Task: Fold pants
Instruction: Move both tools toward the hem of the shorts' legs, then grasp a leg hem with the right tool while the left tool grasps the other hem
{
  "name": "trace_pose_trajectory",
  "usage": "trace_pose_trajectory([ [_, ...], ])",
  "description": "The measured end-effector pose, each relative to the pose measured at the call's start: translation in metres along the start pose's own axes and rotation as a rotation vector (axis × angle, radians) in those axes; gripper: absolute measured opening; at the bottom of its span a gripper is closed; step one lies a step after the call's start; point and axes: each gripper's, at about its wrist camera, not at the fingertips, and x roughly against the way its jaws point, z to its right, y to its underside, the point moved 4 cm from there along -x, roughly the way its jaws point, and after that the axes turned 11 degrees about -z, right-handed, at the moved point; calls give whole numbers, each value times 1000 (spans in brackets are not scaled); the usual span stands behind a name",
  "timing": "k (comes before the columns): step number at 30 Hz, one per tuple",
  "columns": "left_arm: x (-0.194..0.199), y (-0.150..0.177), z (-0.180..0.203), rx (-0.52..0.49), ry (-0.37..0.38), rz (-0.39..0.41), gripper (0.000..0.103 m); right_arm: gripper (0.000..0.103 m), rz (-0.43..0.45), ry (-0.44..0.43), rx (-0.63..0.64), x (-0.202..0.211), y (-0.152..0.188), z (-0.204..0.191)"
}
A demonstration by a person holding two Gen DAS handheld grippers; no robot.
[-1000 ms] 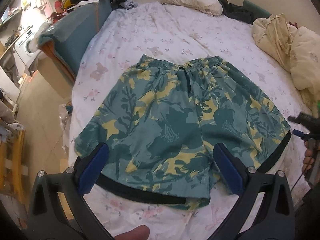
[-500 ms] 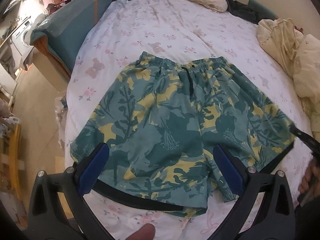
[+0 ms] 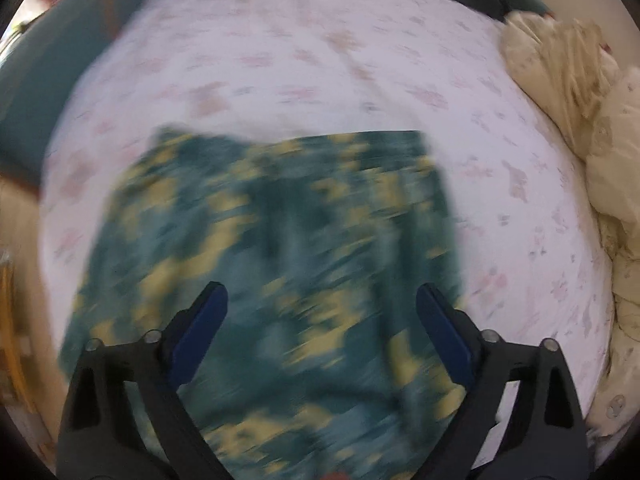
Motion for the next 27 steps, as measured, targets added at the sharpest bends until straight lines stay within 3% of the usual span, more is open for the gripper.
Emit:
trace_pose_trajectory([
  [3,-33,-27,53,-105,-29,-89,92,1,-24,-121,-148,-12,3,20],
  [5,-50,-35,76,-143,-54,-121,86,1,-27,-114,-181,-14,3,30],
  [8,-67,-43,104,-196,-88,-118,68,1,-26,-116,-193,-14,-2,35],
  [10,-79,-44,112,-225,-126,-140,48,1,-34,-121,-192,-15,0,36],
  [11,-85,-43,115,-242,-147,-158,43,1,-38,-119,-185,-15,1,35],
  [15,-87,-41,116,-261,-163,-176,3,1,-39,-138,-142,-15,3,21],
  [21,-44,-35,89,-260,-108,-90,1,1,13,-176,-14,-2,3,-14],
  [24,-11,-30,70,-247,-63,-51,1,1,68,-275,29,6,10,-41],
  [27,25,-33,37,-211,-30,-10,1,1,81,-292,137,9,15,-78],
])
